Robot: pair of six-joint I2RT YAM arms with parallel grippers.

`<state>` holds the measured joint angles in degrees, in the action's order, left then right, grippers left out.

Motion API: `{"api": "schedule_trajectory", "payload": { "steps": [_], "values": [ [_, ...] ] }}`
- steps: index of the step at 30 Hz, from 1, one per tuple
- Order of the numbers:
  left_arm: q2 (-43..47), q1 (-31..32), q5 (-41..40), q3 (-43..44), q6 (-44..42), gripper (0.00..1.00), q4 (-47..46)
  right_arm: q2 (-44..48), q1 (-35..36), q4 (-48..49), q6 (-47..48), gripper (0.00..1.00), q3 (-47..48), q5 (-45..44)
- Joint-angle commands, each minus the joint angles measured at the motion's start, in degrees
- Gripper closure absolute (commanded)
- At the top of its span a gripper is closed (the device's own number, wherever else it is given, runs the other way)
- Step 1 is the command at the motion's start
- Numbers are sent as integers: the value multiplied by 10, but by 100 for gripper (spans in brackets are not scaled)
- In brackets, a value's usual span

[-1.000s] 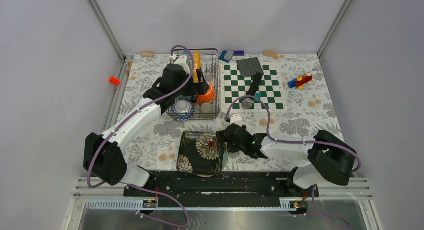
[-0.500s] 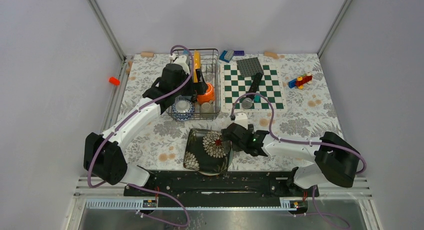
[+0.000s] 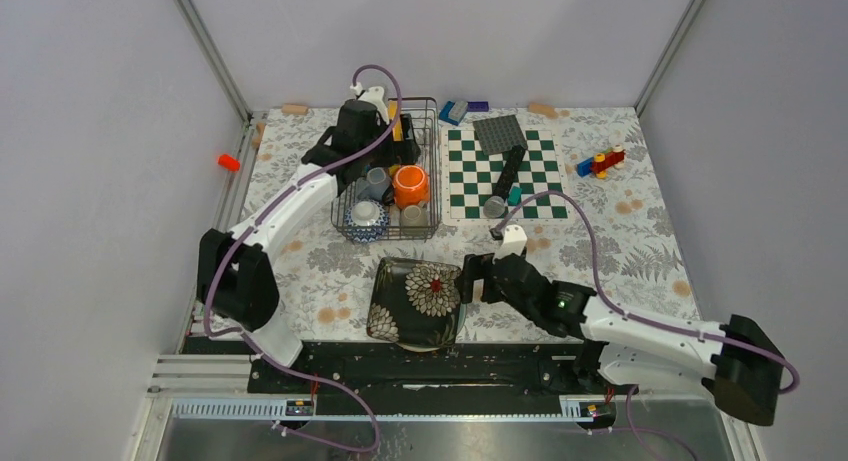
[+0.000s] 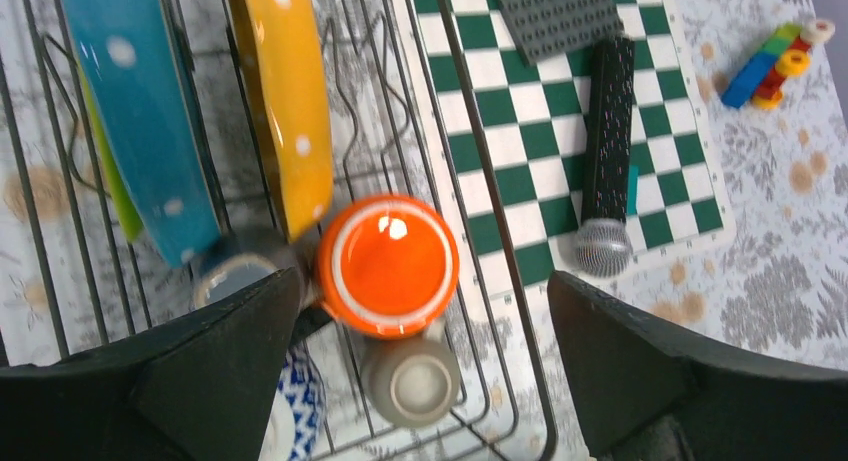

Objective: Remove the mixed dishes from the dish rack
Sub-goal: Move the plate to the center of the board, then pick up the plate from the dish rack.

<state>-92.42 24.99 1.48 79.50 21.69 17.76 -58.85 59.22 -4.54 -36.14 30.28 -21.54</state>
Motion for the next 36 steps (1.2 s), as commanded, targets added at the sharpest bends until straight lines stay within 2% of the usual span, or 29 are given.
{"api": "schedule_trajectory", "payload": {
  "steps": [1,7,14,18,31,36],
  "values": [
    [-51,-23,-13,80,-19,1,-9,77,0,79,4,1,-58,-39],
    [-124,-40,-7,162,-39,1,-8,176,0,98,7,1,-114,-89],
    [-213,-47,-13,256,-54,5,28,206,0,107,12,1,-138,-119],
    [-251,-49,-13,297,-61,15,50,198,0,113,17,1,-138,-123],
    [-288,-50,-62,323,-66,45,42,177,0,113,21,1,-130,-125],
    [-296,-51,-59,332,-63,63,41,171,0,112,22,1,-126,-128]
  ]
}}
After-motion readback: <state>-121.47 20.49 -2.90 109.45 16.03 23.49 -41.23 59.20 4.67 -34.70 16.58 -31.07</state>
